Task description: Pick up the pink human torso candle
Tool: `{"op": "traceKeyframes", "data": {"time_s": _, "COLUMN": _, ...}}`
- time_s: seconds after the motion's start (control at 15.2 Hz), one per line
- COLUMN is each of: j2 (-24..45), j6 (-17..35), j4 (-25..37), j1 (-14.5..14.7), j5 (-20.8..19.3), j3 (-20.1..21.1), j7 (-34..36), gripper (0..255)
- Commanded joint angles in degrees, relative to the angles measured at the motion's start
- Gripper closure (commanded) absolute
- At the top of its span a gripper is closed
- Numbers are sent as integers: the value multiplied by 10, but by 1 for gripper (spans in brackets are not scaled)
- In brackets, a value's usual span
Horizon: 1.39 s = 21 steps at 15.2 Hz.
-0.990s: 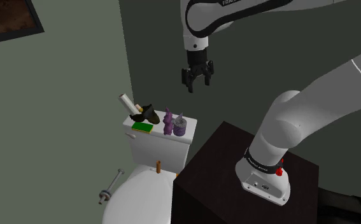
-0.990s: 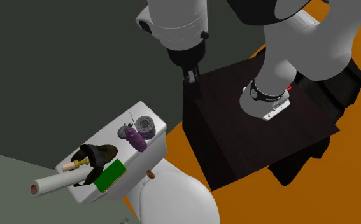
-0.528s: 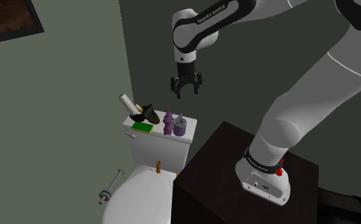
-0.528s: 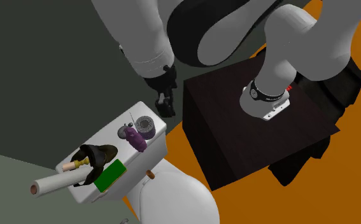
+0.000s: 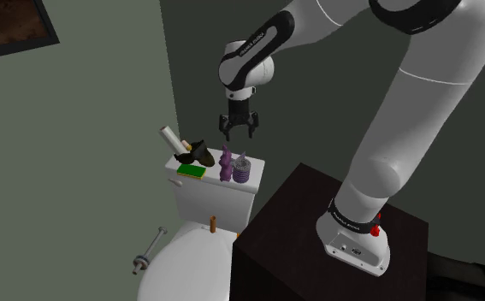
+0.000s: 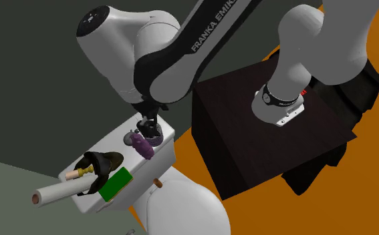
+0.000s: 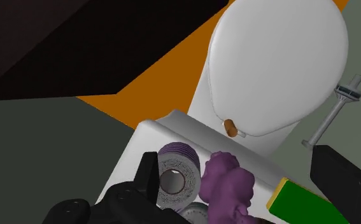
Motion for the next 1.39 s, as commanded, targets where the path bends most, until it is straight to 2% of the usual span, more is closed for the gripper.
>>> {"op": "traceKeyframes", "data": {"time_s": 0.0, "j2": 48, "j6": 29, "j4": 22, "j1": -5, "j5": 16, "j3": -4, "j7": 4, "gripper": 0}}
{"op": "traceKeyframes", "data": {"time_s": 0.4, "j2": 180, "j6": 86, "j4": 102, "j1": -22, "j5": 68, "j3": -8, "j7": 12, "gripper": 0}}
{"op": "traceKeyframes", "data": {"time_s": 0.79, "j2": 310, "j6": 120, "j4": 204, "j1": -48, "j5": 119, "j3": -4, "j7": 20, "gripper": 0}}
{"op": "traceKeyframes", "data": {"time_s": 1.32, "j2": 371, "j6": 155, "j4": 230, "j1": -56, "j5": 133, "j3": 4, "j7": 10, "gripper": 0}}
